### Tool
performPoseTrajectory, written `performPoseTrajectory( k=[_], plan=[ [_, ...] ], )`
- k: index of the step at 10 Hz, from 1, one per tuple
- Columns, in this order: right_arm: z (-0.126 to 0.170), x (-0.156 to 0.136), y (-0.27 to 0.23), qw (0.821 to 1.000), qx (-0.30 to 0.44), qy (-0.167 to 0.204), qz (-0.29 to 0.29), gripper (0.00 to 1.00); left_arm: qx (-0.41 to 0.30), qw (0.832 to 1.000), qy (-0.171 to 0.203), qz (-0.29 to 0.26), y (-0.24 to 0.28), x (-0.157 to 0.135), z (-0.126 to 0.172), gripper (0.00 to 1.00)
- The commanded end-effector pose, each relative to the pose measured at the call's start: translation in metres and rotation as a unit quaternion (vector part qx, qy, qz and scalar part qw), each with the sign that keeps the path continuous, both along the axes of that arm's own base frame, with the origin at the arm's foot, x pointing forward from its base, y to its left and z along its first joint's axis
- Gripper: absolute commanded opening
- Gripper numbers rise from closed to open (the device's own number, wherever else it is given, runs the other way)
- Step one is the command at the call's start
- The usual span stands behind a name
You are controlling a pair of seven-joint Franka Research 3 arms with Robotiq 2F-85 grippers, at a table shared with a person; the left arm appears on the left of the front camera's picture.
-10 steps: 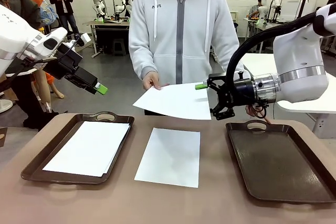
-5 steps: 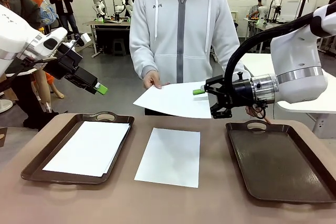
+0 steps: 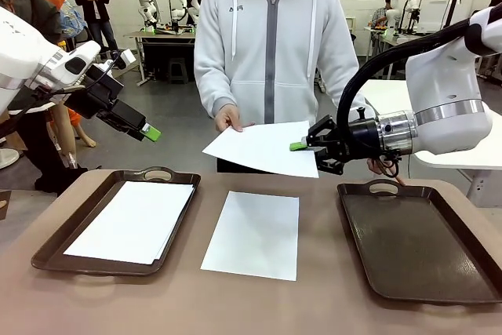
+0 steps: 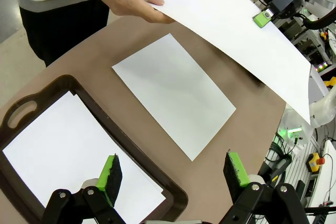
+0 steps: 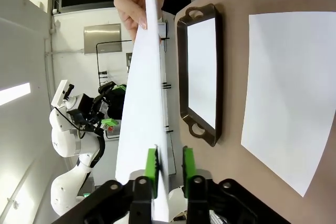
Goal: Sort the A4 documents.
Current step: Receive the A4 Paper.
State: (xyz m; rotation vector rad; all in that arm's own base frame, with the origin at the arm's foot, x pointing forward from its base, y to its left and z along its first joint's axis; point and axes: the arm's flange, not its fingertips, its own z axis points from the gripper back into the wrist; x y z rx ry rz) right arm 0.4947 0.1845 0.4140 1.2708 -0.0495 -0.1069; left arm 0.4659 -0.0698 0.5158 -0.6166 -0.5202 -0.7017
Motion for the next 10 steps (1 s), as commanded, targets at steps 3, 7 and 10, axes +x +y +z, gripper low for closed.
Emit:
performPoseTrajectory(
  k=[3,7,10],
  plan=[
    [-0.0016,0.0052,0.0022,1.000,0.020,-0.009,-0.005,0.00,0.000,1.000,-0.002,0.002,0.0008,0.0002,0.0007,1.00],
    [0.0000,0.0068,0.0014,1.000,0.027,-0.008,0.001,0.00,0.000,1.000,-0.002,0.002,0.0008,0.0002,0.0007,1.00],
    [0.0015,0.0076,0.0015,0.999,0.036,-0.007,0.014,0.00,0.000,1.000,-0.002,0.002,0.0008,0.0002,0.0007,1.00]
  ],
)
